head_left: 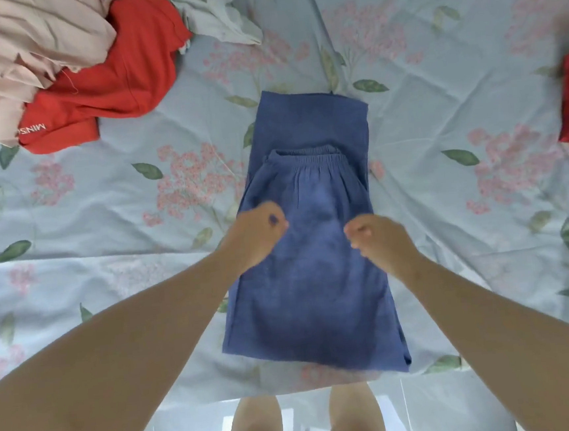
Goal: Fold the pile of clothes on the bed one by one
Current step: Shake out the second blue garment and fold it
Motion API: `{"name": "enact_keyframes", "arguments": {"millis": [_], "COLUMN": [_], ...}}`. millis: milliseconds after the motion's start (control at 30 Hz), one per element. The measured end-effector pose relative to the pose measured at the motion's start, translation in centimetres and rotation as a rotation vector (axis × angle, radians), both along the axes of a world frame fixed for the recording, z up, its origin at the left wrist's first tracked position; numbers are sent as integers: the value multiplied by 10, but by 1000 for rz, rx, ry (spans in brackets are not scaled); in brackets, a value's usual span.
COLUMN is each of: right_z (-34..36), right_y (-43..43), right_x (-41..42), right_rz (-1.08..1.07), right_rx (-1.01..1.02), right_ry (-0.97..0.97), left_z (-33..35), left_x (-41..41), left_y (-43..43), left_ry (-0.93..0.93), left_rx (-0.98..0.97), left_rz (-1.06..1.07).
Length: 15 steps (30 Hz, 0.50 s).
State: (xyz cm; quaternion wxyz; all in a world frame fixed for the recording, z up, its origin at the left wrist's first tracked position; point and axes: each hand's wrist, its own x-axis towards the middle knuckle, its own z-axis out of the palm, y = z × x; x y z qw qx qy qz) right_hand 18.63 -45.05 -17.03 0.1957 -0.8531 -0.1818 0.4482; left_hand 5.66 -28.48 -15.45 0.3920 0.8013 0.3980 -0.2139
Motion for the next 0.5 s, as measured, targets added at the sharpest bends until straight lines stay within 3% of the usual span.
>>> {"name": "enact_keyframes", "arguments": {"millis": [100, 167, 367, 500], "right_z": [-10, -19, -38, -32], "right_y": [24, 39, 71, 75], "right_x": [26, 43, 59, 62], "right_rz": [-243, -229, -109, -129], "right_rx": [147, 160, 104, 100], "right_ry": [-28, -143, -196, -268], "left_z": [-15, -24, -50, -41], "left_x": [30, 45, 58, 61], "left_y": [21, 33, 46, 50], "left_ry": [-146, -141, -20, -89], "left_rx": [13, -23, -52, -175], "left_rz": [288, 403, 406, 554]}}
